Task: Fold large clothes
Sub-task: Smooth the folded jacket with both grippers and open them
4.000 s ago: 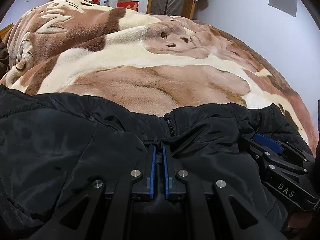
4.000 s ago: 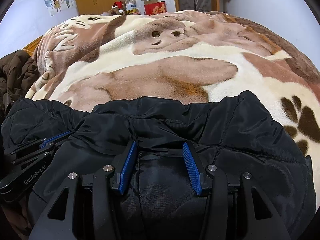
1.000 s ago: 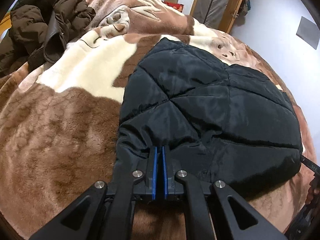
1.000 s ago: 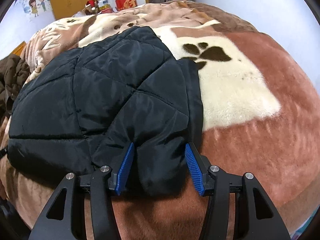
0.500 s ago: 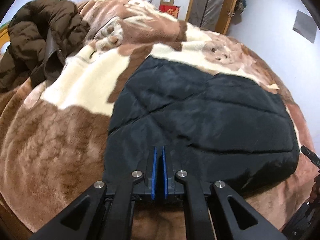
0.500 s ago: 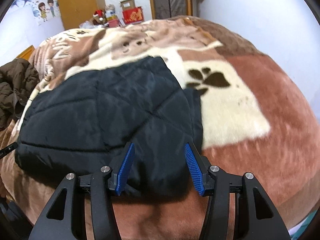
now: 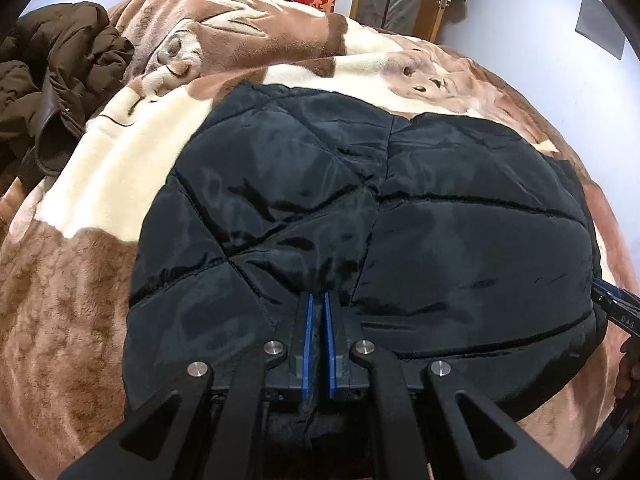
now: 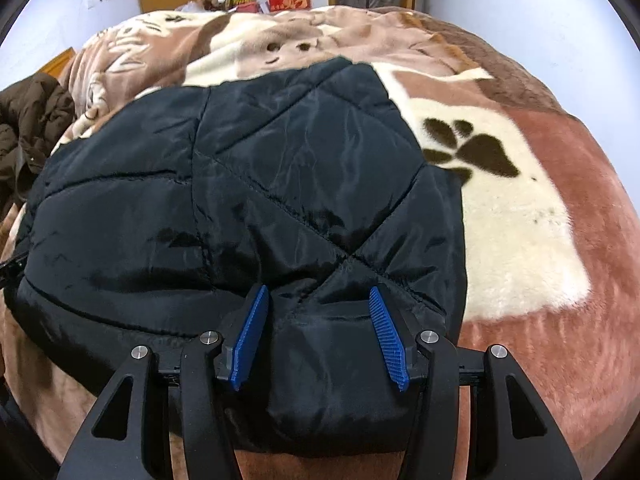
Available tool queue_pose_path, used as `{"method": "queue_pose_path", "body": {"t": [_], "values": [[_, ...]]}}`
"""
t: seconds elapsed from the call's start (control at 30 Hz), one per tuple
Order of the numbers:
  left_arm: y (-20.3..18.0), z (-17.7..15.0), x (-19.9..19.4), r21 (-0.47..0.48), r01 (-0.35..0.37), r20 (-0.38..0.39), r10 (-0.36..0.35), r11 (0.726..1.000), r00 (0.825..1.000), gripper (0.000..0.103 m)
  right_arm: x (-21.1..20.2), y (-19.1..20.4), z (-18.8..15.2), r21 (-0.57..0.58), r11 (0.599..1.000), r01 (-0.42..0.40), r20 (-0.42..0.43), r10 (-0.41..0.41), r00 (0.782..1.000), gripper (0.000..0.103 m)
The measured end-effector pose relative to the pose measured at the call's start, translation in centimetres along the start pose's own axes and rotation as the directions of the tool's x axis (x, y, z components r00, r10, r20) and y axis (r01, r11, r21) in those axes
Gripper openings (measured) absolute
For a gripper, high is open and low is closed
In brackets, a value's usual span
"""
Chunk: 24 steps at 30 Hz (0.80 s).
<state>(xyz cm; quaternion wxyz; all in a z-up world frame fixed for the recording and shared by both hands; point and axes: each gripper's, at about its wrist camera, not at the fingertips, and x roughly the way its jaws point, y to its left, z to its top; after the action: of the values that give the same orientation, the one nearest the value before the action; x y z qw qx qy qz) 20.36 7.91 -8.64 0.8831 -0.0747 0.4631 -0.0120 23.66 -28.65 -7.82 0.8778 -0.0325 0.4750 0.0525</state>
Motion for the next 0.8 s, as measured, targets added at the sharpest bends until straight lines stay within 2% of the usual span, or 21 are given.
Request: {"method": "queue_pose_path", "body": {"t": [0.13, 0.23, 0.33, 0.43, 0.5, 0.57, 0.8], "values": [[0.0, 0.4, -0.8, -0.016, 0.001, -0.021, -0.001, 1.0, 1.0, 0.007, -1.4, 0.4, 0.9, 0.006, 1.0, 0.029, -0.009, -0.029, 1.0, 0.053], [-0.3, 1.9, -3.1, -0.031, 0.049, 0.035, -0.048, 0.998, 0.998, 0.007, -4.4, 0.9, 2.2, 0.022, 0.999, -0.046, 0.086, 0.044, 0.995, 0.053], [-2.0, 4.0, -4.1, 0.009, 0.072, 0.091, -0.072, 0.997, 0.993, 0.007, -5.1, 2.5, 4.0, -0.003, 0.996, -0.087, 0.127, 0.087, 0.988, 0.053], [-4.4, 5.6, -2.2, 0.044, 0.102, 0.067, -0.104, 0.994, 0.992, 0.007, -3.2, 4.5, 5.5, -0.022, 0.991, -0.135, 0.113, 0.137, 0.984, 0.053], [-5.5, 5.9, 0.1, 0.054, 0.102, 0.013, -0.103, 0.993, 0.995, 0.007, -1.1, 5.3, 5.6, -0.047, 0.993, -0.104, 0.064, 0.107, 0.992, 0.053], [-6.5, 5.6, 2.1, 0.08, 0.07, -0.012, -0.069, 0.994, 0.998, 0.007, 0.1, 5.3, 5.2, -0.054, 0.994, -0.094, 0.049, 0.096, 0.994, 0.053], [-6.1, 5.5, 2.3, 0.068, 0.085, -0.013, -0.085, 0.994, 0.996, 0.007, 0.0, 3.9, 4.8, 0.002, 0.989, -0.148, 0.054, 0.148, 0.988, 0.053]]}}
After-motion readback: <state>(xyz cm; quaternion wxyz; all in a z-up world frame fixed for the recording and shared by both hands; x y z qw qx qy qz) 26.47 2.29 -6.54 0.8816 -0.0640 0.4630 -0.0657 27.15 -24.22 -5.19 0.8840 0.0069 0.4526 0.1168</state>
